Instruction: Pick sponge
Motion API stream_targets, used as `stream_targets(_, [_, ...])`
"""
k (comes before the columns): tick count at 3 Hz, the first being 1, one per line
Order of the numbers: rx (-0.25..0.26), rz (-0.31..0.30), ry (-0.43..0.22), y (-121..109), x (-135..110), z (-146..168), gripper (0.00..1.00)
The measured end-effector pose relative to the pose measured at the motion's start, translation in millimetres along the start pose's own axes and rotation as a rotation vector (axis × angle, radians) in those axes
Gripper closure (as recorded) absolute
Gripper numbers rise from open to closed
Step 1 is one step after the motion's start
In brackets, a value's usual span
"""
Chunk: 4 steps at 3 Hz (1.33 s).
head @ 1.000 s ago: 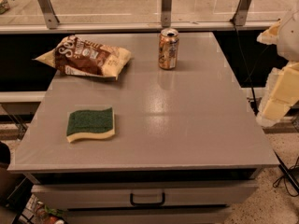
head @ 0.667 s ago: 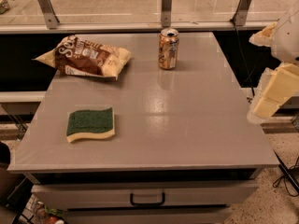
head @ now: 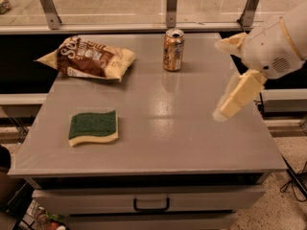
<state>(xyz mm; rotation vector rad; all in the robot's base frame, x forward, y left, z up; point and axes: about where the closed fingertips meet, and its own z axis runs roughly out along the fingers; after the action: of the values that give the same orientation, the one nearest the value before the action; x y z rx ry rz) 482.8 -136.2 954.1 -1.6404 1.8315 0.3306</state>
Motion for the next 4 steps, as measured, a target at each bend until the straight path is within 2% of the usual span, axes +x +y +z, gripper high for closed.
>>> stream_targets(1, [-0.046, -0.022, -0.132, 6.5, -28.3, 32.4, 0.0])
stream_targets(2, [-0.05, -0.044, -0.223, 20.0, -56.6, 92.4, 0.0])
stream_targets(3, [-0.05, -0.045, -0.223, 20.0, -56.7, 92.4, 0.0])
stream_targets(4, [-0.07, -0.041, -0.257, 18.2, -60.5, 107.7, 0.0])
